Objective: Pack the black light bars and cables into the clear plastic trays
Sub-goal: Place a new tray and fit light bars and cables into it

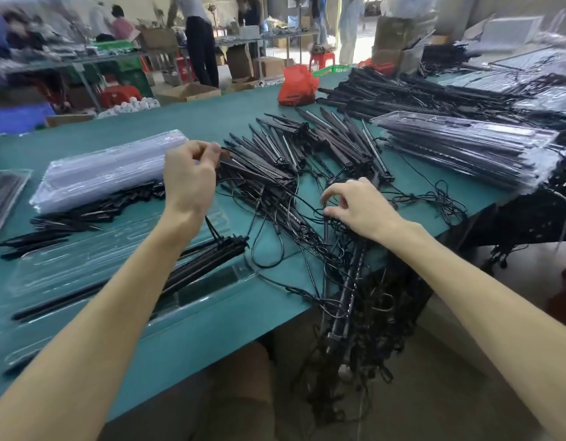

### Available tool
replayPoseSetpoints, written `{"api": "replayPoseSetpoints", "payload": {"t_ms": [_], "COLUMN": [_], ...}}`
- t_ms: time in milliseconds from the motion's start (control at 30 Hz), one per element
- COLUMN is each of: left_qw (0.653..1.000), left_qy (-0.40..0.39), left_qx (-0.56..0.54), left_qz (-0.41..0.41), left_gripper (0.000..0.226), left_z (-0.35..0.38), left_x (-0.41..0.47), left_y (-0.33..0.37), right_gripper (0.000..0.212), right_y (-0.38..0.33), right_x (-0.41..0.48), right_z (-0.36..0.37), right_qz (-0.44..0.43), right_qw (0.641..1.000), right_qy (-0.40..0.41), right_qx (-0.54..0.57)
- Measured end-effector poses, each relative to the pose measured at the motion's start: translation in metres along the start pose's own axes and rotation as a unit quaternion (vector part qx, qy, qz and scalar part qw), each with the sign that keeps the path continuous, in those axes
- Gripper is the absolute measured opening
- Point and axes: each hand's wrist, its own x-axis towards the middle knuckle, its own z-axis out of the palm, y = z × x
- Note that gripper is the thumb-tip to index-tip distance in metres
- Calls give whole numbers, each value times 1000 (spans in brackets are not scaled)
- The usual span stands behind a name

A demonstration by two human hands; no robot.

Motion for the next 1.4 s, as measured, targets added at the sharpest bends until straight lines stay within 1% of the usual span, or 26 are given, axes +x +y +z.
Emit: {"api": "replayPoseSetpoints", "payload": {"t_ms": [100, 233, 333, 400, 467, 567, 667, 733, 767, 867, 1033, 1100, 1133, 1233, 1267, 1333, 1400], "left_qw": [1000, 999, 999, 999, 999, 998, 996, 995, 995, 994, 994, 994, 994, 993, 993, 995, 996], "left_qy": [2, -3, -14, -22, -30, -66, -89, -98, -101, -110, -108, -109, -111, -120, -117, -88, -35], "left_qx": [-17, -34, -40, -34, -18, 5, 19, 17, 16, 17, 1, 5, 5, -5, -11, -32, -71], "left_qz": [17, 22, 18, 12, 6, 6, 8, 7, 7, 11, 0, -6, -11, -21, -20, -21, -39], "left_gripper": [18, 18, 20, 21, 22, 23, 25, 25, 26, 26, 26, 25, 25, 25, 25, 25, 24], "left_z": [-3, -1, 1, 2, 2, 3, 5, 5, 5, 3, -2, -1, 0, 6, 8, 10, 7], "left_x": [-4, -5, -5, -6, -8, -11, -13, -13, -13, -15, -18, -20, -21, -26, -27, -28, -24], "left_y": [1, 6, 7, 5, 0, -7, -11, -12, -12, -14, -20, -23, -24, -24, -24, -22, -22], "right_gripper": [17, 22, 18, 16, 15, 17, 13, 6, 3, 7, 10, 6, 8, 30, 33, 40, 52], "right_y": [-3, -1, 2, 3, 2, -5, -25, -39, -44, -46, -18, -7, -2, 8, 9, 8, 7], "right_x": [4, -2, -4, -6, -8, -8, 0, 7, 11, 13, 8, 5, 3, 0, -1, -3, -5], "right_z": [1, -1, -6, -9, -10, -17, -35, -49, -53, -49, -37, -34, -31, -22, -20, -17, -16], "right_qz": [-8, 7, -3, -14, -14, 3, -4, -9, -9, 4, 55, 57, 55, 68, 70, 61, 59], "right_qw": [999, 995, 993, 994, 997, 994, 972, 953, 950, 961, 963, 968, 974, 982, 983, 979, 971], "right_qy": [-39, -79, -87, -73, -33, 67, 186, 235, 232, 164, 148, 103, 75, -2, -21, -67, -92], "right_qx": [21, 60, 75, 79, 72, 83, 143, 190, 208, 224, 220, 221, 208, 175, 170, 180, 215]}}
